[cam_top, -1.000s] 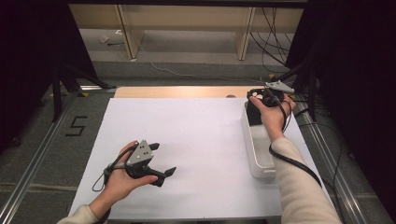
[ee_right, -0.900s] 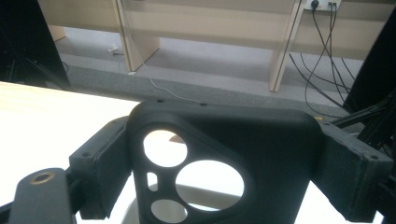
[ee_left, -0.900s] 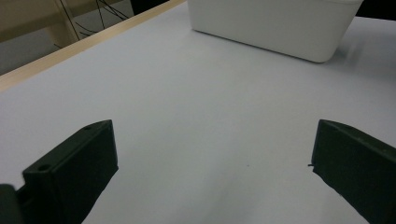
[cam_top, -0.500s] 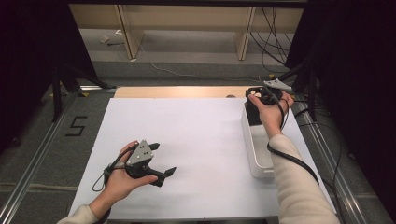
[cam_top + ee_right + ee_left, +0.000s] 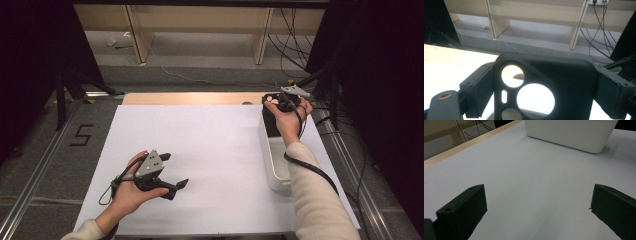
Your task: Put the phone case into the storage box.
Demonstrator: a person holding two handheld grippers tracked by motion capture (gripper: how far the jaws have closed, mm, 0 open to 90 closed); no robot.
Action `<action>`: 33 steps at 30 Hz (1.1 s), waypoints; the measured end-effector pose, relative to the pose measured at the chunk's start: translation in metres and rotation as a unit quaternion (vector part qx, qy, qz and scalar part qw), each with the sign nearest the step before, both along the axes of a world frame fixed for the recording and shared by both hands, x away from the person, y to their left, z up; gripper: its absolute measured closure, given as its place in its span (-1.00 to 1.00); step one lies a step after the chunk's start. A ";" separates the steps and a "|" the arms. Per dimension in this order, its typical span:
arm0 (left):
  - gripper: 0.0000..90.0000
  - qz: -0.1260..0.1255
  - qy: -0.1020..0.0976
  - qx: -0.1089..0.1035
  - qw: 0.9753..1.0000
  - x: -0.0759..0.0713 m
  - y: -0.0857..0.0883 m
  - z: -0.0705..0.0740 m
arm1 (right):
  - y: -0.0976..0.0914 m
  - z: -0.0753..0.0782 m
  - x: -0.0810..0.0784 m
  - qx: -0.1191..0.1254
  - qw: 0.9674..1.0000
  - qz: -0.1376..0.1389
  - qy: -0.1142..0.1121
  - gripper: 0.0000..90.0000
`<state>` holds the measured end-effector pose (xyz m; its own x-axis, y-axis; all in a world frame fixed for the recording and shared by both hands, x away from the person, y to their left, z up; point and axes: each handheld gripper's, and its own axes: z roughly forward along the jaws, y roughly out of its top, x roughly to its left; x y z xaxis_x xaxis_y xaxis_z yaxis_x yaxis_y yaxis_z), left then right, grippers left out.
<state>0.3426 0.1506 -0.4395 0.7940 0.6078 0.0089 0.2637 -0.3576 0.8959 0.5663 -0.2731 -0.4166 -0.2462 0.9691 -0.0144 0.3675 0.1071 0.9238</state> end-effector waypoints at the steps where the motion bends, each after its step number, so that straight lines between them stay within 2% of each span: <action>1: -1.00 0.000 0.000 0.000 1.000 0.000 0.000 0.000 | 0.000 0.000 0.000 0.000 1.000 0.000 0.000 -0.69; 5: -1.00 -0.001 0.000 0.000 1.000 0.000 0.000 0.000 | 0.001 0.000 0.001 -0.003 1.000 0.000 0.000 -0.71; 16: -1.00 0.000 0.001 0.002 1.000 0.000 0.000 0.000 | -0.002 0.002 0.002 -0.011 1.000 0.007 0.013 -0.97; 33: -1.00 0.001 0.001 0.001 1.000 0.000 0.000 0.000 | -0.008 0.012 -0.014 0.006 1.000 0.005 0.006 -0.99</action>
<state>0.3429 0.1503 -0.4399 0.7924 0.6100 0.0093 0.2658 -0.3588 0.8948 0.5528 -0.2813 -0.4045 -0.2564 0.9666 -0.0004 0.3779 0.1006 0.9204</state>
